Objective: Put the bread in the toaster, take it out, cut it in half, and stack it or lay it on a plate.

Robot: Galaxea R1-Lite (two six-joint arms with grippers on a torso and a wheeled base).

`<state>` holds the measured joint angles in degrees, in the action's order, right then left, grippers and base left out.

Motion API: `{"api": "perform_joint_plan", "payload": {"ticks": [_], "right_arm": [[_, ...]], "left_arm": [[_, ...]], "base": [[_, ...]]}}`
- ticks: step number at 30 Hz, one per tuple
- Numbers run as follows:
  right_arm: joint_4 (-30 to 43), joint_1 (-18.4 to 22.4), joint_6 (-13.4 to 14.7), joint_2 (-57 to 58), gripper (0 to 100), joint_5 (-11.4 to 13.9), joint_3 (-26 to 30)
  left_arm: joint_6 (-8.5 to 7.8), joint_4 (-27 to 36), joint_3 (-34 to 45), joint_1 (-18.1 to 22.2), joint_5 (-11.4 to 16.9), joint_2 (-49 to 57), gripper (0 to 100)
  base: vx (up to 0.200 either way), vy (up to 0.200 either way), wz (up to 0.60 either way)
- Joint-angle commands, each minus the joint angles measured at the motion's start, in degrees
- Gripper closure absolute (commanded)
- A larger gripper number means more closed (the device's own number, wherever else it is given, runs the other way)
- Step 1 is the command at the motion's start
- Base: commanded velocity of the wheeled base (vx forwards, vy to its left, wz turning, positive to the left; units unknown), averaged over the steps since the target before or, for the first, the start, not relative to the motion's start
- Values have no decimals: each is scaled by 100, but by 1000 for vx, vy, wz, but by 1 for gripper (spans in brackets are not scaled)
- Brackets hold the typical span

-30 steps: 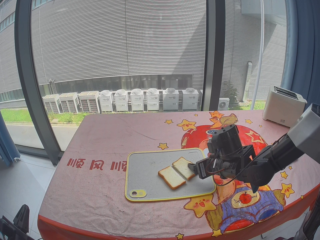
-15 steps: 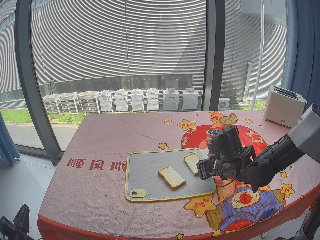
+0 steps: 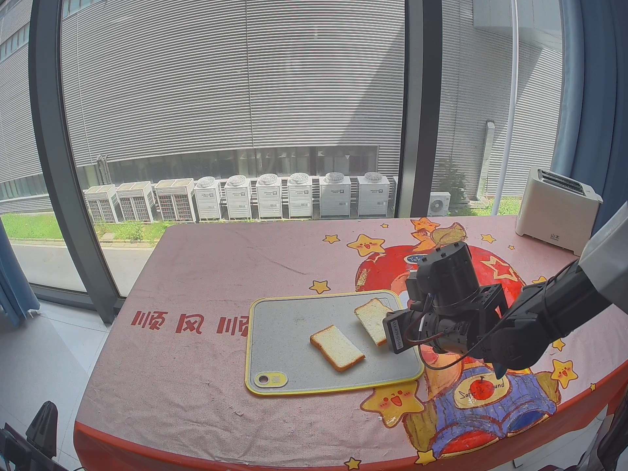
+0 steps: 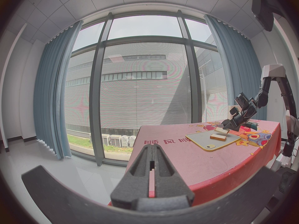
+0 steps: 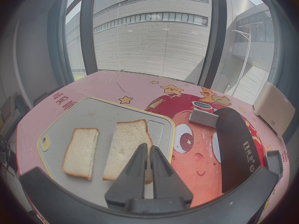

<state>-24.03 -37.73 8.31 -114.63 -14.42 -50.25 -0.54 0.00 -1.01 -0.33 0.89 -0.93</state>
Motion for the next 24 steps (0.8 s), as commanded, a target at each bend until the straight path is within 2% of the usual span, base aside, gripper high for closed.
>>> {"api": "perform_joint_plan", "payload": {"ticks": [1,24], "right_arm": [[-14,-6,4,195,100,1,15],[-49,-15,48,1364,100,1,692]], "left_arm": [[1,0,101,-2,-1,93,100],[1,0,101,-2,-1,93,100]], "base": [[0,0,0],[0,0,0]]}}
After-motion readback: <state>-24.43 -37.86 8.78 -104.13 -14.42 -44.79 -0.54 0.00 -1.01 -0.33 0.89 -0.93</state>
